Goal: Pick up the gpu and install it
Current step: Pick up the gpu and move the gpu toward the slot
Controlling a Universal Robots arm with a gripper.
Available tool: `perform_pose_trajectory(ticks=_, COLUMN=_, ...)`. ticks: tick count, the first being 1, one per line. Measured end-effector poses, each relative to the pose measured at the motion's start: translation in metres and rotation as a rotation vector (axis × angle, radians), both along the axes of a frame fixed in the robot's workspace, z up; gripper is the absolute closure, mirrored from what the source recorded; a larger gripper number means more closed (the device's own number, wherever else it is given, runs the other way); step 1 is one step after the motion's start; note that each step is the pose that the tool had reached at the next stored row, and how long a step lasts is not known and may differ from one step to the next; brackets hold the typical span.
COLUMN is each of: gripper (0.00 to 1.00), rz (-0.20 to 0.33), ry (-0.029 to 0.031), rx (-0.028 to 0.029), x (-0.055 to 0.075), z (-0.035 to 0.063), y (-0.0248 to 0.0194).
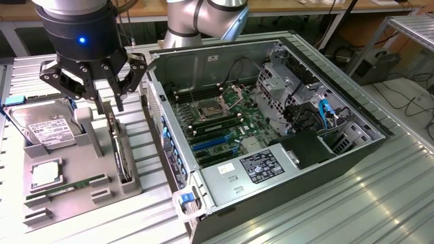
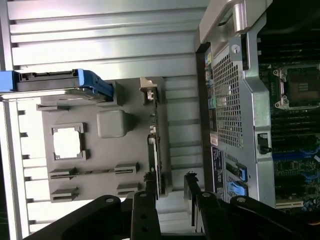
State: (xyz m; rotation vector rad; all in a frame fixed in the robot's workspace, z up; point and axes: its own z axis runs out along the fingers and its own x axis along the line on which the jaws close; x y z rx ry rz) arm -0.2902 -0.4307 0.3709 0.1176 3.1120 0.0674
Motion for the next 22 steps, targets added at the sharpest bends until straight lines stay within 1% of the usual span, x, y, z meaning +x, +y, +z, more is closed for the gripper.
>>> perform_pose_trajectory(ticks=2, gripper=0.64, rz=0.0, ry=-0.0002, rx=0.0001, x=-0.005, z=-0.0061, y=0.0)
perform_pose_trajectory(ticks=7, gripper=0.64, rz=0.0, ry=-0.0002, rx=0.0, x=-0.009, z=-0.0151, y=-0.0005)
perform_pose_trajectory(ticks=14, gripper=0.64, rz=0.0, ry=-0.0002, rx=0.0001, x=-0.01, z=-0.0279, y=-0.0008)
perform_pose_trajectory(ticks=17, gripper=0.64, rz=0.0, ry=-0.0003, rx=0.0, x=-0.01, z=-0.0376, y=-0.0008)
perform_pose_trajectory(ticks=22, gripper=0.64, rz=0.0, ry=-0.0007, rx=0.0001, x=-0.01, z=-0.0473, y=-0.0008)
